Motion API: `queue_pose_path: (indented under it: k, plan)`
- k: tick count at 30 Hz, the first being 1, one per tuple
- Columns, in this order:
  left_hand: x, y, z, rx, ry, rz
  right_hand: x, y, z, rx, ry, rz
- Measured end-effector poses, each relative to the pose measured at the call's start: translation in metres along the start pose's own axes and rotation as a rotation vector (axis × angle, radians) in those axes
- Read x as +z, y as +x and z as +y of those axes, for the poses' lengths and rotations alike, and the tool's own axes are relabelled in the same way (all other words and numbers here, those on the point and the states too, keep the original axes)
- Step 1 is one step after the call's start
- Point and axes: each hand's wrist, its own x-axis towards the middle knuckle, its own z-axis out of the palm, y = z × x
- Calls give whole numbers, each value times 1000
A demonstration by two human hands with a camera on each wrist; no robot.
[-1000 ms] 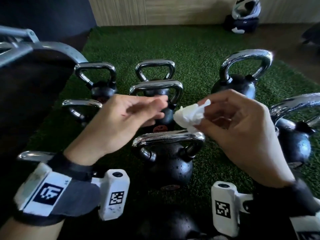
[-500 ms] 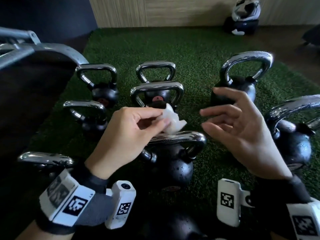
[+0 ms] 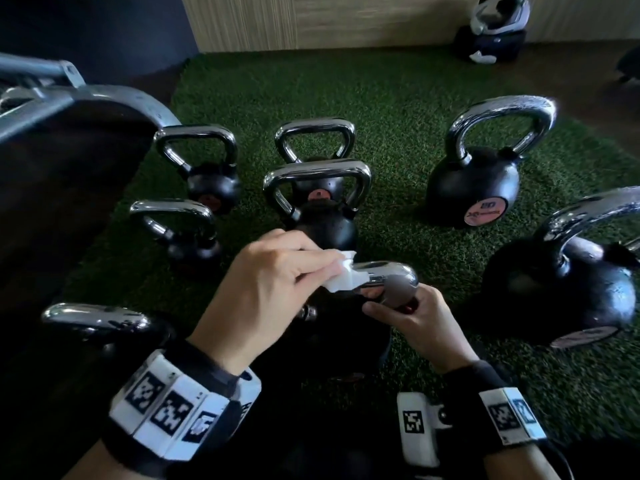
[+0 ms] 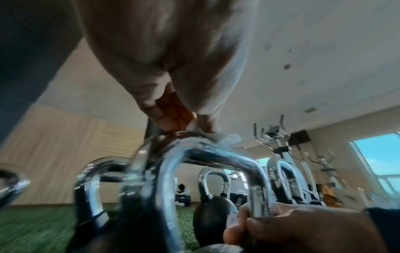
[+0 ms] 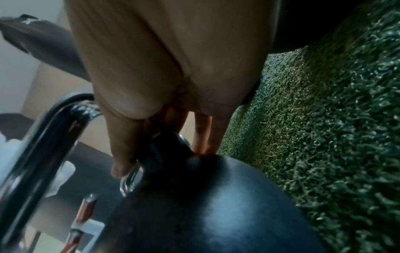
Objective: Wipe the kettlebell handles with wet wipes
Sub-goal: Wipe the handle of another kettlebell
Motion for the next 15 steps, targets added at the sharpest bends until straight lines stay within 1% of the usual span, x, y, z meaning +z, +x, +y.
queue_pose_path:
  k: [2, 5, 6, 8, 10, 11, 15]
  plan:
    - [-4, -9, -11, -10, 20, 52, -1, 1, 4, -21, -19, -2]
    - [0, -18, -7, 71, 115, 52, -4, -1, 8, -37, -97, -19]
    - [2, -21, -5, 77, 123, 62, -5, -2, 7, -28, -106, -32]
    - [0, -29, -9, 20, 99, 131, -6, -6, 6, -19, -125, -44]
    - [-4, -42, -21, -91, 4, 223, -6, -9, 6, -34, -136, -37]
    - [-6, -49, -27, -127, -44, 244, -5, -9, 7, -47, -139, -32]
    - [-7, -59, -30, -125, -100, 233, -5, -9, 8, -55, -127, -32]
